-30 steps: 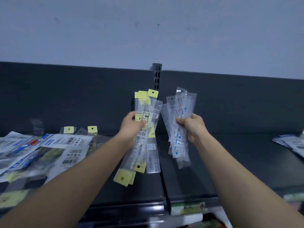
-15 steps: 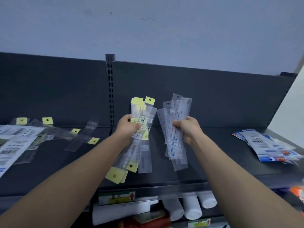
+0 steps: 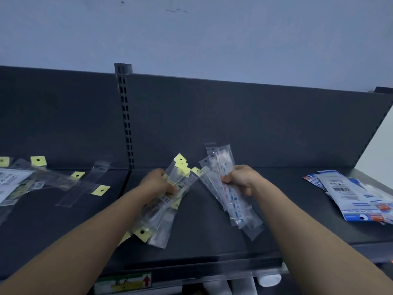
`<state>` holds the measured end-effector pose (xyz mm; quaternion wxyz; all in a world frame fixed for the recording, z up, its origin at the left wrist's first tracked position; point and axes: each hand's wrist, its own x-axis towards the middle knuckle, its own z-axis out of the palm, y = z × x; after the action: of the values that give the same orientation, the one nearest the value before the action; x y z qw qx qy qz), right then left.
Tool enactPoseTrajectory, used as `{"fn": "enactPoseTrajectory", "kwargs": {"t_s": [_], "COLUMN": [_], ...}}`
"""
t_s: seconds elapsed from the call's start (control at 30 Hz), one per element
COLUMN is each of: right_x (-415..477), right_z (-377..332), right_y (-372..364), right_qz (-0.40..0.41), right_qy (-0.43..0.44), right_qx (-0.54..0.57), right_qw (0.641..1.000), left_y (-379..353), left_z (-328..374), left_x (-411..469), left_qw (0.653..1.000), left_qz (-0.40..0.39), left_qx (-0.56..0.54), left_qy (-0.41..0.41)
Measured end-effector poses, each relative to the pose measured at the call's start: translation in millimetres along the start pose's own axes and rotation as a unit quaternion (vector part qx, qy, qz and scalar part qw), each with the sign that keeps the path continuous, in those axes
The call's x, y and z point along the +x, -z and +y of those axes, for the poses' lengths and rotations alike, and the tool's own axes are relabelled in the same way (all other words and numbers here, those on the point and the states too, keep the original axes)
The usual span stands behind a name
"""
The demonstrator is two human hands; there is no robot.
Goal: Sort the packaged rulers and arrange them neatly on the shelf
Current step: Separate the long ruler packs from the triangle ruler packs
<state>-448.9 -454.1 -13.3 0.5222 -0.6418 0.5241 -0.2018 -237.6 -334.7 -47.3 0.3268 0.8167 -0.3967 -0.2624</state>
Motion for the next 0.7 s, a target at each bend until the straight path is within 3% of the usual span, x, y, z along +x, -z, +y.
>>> {"fn": "enactPoseTrajectory", "kwargs": {"t_s": [0.13,0.23,0.33,0.4,0.53,0.7], "right_x": [3.9,6.2,9.2,12.6,18.8,27.3], "right_z": [3.4,10.7,19.3,25.6,40.7,62.1], "right_y": [19.1,36.2,58.6,74.9,100.1,122.3], "right_qz": [-0.02,-0.017,-0.007,-0.015,-0.039,-0.042], "right_qy": [0.001,0.009,0.014,0.014,0.026,0.053], "right_qx": [-0.046,-0.04,-0.025,-0.017,-0.004,-0.036], "right_qw": [0.999,0.999,1.0,1.0,0.999,0.997], "left_y": [-7.7,-25.9,-58.8,-86.9,-138.7,-177.1], "left_z": [13.3,35.6,65.3,86.7,119.7,140.9], "left_x": [-3.3,-7.8,-11.7,-17.7,-24.6,-24.7], "left_qw": [0.975,0.962,0.98,0.992,0.992,0.988], "left_qz": [0.029,0.052,0.043,-0.003,-0.084,-0.085], "left_qx": [0.219,0.269,0.177,0.077,-0.064,-0.121], "left_qy": [0.025,-0.016,-0.08,-0.096,-0.065,-0.036]}}
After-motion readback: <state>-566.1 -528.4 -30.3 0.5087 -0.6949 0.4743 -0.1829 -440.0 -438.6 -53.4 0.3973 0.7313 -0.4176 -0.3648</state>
